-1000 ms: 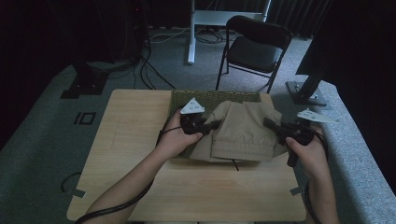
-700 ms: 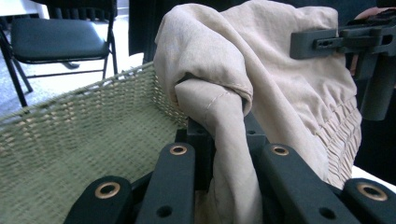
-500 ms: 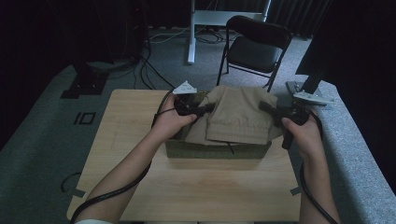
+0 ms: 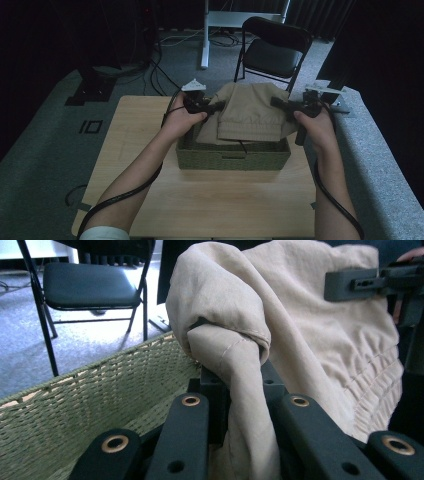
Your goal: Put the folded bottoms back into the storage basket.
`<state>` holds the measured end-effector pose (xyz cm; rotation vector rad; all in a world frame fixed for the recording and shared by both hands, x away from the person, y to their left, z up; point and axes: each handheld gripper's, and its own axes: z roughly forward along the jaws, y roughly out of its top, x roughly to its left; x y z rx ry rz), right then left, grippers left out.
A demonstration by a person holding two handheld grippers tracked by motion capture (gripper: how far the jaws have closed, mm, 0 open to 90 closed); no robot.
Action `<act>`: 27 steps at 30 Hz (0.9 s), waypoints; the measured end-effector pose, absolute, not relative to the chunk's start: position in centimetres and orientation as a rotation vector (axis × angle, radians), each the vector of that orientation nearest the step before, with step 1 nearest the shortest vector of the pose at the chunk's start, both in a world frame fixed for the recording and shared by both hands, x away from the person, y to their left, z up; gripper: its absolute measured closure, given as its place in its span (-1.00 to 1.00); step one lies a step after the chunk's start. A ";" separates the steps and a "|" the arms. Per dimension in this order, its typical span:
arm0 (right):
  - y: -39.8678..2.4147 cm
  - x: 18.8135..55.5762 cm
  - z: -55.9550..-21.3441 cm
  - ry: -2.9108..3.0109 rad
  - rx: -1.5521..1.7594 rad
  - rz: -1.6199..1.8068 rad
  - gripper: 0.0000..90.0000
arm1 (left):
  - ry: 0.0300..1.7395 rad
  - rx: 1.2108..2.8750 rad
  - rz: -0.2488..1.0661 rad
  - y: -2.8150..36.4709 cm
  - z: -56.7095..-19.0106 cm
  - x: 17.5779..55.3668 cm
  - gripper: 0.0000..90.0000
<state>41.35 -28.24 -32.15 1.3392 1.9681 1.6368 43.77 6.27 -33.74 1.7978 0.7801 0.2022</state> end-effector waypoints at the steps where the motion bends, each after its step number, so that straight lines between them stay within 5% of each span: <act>1: -28.1 41.9 -32.3 1.966 1.346 1.638 0.77 | 0.791 1.786 0.200 6.4 -34.0 44.3 0.80; 27: -25.8 48.1 -42.0 2.007 1.460 1.530 0.77 | 0.991 1.846 0.239 6.6 -42.8 49.7 0.81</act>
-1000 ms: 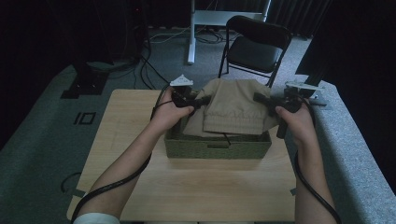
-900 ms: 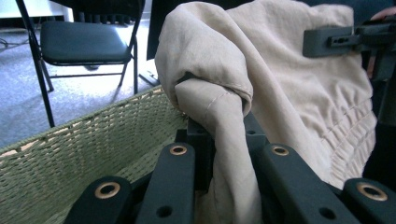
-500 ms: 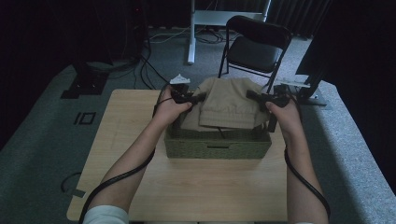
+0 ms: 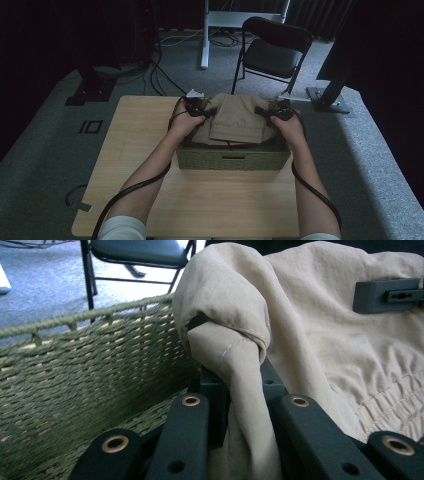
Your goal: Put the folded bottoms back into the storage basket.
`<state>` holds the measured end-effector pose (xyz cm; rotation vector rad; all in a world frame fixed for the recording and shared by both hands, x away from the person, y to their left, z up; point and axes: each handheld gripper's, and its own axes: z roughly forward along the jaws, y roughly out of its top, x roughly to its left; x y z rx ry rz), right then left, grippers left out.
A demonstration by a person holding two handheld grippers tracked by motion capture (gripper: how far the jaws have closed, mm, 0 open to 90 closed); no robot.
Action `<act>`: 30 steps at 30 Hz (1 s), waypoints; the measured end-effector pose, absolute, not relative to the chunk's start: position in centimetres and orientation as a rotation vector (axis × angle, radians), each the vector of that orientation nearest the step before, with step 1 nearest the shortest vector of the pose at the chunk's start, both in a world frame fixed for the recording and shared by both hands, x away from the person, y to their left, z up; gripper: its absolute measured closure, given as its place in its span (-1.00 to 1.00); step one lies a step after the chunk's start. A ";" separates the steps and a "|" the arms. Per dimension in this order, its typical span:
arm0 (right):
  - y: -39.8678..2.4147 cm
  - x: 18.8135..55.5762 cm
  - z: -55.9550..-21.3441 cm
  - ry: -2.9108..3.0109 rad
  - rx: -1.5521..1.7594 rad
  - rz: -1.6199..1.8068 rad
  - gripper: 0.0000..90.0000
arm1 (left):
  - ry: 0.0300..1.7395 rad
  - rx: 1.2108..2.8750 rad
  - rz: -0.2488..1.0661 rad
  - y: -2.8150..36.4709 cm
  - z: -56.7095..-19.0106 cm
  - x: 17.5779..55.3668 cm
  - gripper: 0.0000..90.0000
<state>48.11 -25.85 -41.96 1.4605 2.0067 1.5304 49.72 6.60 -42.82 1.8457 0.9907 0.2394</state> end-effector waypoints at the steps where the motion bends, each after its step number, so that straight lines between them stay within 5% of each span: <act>1: -25.8 48.1 -42.0 2.007 1.460 1.530 0.77 | 0.991 1.846 0.239 6.6 -42.8 49.7 0.81; 30: -24.5 50.8 -48.8 2.089 1.626 1.305 0.76 | 1.146 1.964 0.204 6.6 -48.6 51.5 0.77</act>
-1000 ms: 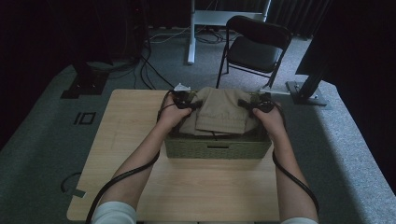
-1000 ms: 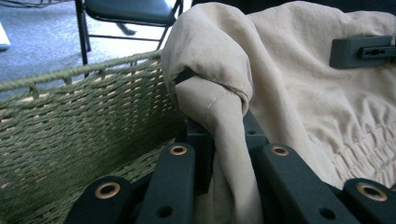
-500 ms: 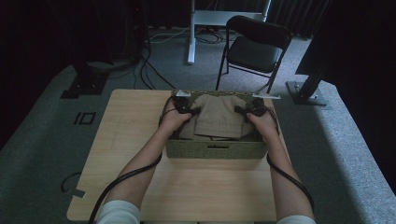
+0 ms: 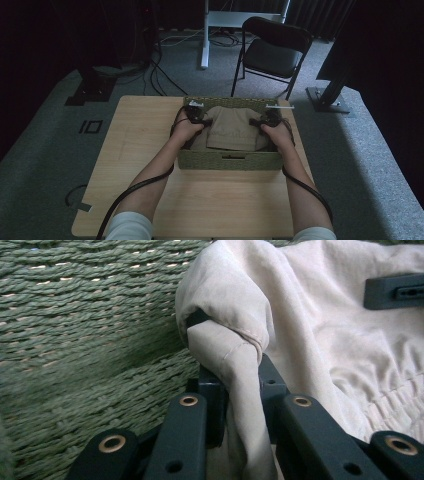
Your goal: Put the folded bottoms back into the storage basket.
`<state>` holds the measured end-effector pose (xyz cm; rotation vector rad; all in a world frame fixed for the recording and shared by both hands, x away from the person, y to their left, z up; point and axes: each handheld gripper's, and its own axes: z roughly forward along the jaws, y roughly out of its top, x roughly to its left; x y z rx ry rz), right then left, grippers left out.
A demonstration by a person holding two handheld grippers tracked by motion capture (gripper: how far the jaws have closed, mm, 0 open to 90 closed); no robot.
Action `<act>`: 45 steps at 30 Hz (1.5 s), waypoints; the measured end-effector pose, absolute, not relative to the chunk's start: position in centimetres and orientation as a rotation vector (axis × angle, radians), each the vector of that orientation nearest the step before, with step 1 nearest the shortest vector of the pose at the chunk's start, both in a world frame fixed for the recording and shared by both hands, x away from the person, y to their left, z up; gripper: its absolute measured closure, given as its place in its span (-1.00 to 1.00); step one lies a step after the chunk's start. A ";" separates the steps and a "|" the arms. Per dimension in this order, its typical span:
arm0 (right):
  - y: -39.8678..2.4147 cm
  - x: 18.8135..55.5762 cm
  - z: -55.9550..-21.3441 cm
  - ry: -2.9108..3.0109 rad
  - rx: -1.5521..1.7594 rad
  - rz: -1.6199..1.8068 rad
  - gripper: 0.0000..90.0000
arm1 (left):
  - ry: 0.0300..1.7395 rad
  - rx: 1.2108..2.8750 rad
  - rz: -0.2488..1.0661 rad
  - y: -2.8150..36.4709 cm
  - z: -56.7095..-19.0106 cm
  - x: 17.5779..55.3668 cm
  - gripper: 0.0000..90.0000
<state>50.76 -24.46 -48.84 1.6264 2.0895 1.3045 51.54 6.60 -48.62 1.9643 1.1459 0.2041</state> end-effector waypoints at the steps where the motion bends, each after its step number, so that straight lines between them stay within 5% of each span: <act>1: -24.5 50.8 -48.8 2.089 1.626 1.305 0.76 | 1.146 1.964 0.204 6.6 -48.6 51.5 0.76; 9: -23.9 51.4 -49.8 2.137 1.656 1.157 0.75 | 1.205 2.008 0.247 5.6 -49.9 51.7 0.67; 13: -23.7 51.5 -50.1 2.145 1.639 1.107 0.67 | 1.214 1.993 0.305 5.5 -50.3 51.8 0.30; 18: -23.3 51.7 -50.4 2.132 1.621 1.044 0.01 | 1.202 2.014 0.362 5.5 -50.4 51.9 -0.20; 25: -23.6 51.8 -49.1 2.075 1.558 1.106 -0.52 | 1.205 1.941 0.361 5.3 -48.7 51.5 -0.44; 45: -23.6 49.7 -43.3 2.068 1.385 1.217 -0.69 | 1.070 1.882 0.288 6.6 -43.1 49.1 -0.58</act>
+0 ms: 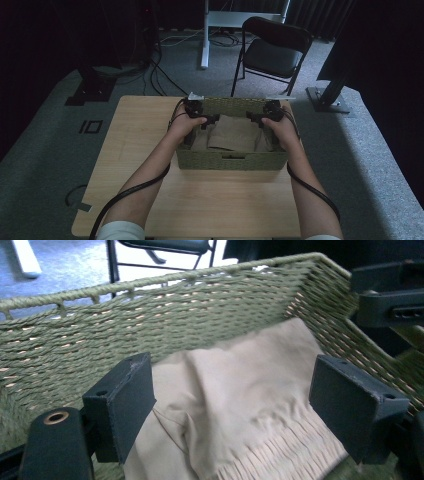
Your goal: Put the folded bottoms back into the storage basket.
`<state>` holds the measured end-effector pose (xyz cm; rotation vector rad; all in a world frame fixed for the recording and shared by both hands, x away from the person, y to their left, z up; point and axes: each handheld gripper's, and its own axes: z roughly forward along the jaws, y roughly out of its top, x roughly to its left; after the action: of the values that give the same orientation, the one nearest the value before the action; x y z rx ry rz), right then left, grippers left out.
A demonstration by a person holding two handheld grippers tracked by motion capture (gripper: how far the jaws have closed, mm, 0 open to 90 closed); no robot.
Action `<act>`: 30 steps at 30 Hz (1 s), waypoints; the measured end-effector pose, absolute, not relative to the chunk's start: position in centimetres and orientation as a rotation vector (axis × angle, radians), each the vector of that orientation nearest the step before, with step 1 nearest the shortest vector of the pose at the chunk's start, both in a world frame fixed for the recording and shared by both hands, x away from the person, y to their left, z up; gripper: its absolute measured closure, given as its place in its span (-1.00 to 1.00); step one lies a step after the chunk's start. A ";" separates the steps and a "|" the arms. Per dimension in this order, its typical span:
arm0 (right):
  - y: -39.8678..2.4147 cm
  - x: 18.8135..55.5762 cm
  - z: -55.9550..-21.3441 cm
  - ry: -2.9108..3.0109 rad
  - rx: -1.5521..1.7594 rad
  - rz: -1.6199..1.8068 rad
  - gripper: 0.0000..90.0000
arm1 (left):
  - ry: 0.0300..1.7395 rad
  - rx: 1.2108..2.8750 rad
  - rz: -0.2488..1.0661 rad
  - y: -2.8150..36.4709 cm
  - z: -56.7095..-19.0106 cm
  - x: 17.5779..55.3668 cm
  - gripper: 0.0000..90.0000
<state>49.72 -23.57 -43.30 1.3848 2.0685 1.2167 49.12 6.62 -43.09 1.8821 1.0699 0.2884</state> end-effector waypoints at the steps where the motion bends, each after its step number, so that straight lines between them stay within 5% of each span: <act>1: -23.6 49.7 -43.3 2.068 1.385 1.217 -0.69 | 1.064 1.887 0.289 6.7 -42.9 49.0 -0.58; 30: -23.3 43.4 -39.9 2.045 1.240 1.287 -0.69 | 0.906 1.900 0.325 7.5 -39.8 42.5 -0.58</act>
<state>43.38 -23.34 -39.89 1.2397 2.0452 1.2867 42.53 7.54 -39.81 1.9001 0.9061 0.3245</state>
